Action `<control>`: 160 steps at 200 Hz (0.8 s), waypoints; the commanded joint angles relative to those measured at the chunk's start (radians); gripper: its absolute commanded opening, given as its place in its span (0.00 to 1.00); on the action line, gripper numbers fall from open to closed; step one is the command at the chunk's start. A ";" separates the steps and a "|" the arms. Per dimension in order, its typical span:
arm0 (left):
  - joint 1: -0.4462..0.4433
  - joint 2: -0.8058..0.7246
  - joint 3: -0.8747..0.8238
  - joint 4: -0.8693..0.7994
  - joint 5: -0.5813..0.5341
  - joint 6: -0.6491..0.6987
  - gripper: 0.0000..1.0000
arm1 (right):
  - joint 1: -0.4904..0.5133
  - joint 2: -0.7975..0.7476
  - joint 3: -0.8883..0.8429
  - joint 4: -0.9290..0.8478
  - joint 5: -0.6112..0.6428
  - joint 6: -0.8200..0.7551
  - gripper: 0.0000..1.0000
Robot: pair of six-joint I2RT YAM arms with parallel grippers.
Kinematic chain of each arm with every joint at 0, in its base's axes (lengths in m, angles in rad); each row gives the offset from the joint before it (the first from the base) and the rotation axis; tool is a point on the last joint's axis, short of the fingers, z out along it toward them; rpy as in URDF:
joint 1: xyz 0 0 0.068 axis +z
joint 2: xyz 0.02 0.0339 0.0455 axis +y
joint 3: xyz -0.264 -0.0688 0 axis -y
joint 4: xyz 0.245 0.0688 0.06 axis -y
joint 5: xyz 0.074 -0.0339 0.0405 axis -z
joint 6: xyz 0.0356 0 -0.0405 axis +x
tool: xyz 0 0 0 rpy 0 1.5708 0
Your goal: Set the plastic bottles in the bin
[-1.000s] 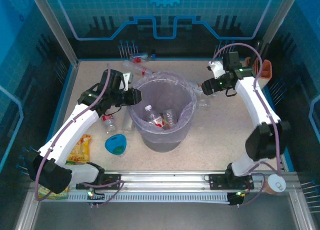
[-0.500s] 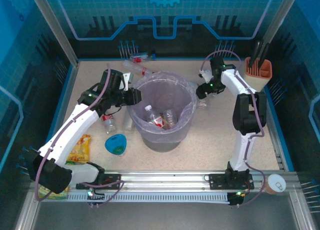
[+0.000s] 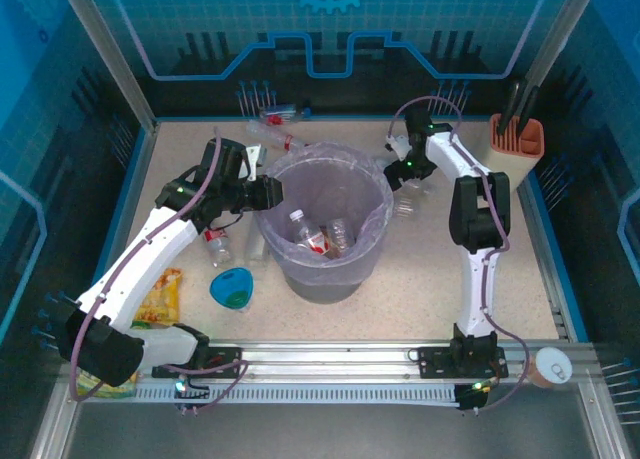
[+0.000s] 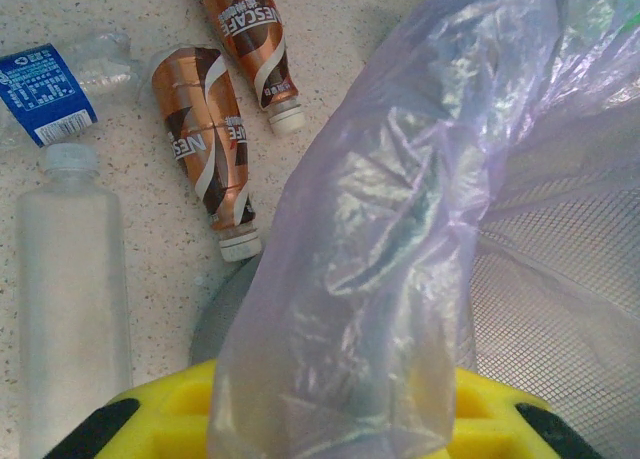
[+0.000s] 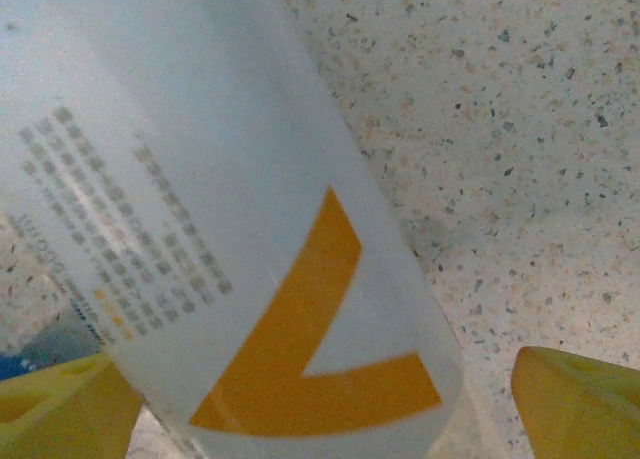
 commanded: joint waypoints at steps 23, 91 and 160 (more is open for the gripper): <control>0.001 0.022 -0.001 -0.036 -0.029 0.003 0.28 | -0.004 0.000 0.014 0.009 0.006 0.022 0.82; 0.000 0.024 -0.003 -0.036 -0.024 0.000 0.28 | -0.028 -0.042 0.015 0.015 0.032 0.051 0.66; 0.001 0.020 -0.010 -0.034 -0.022 -0.001 0.28 | -0.073 -0.086 0.092 -0.074 -0.003 0.092 0.56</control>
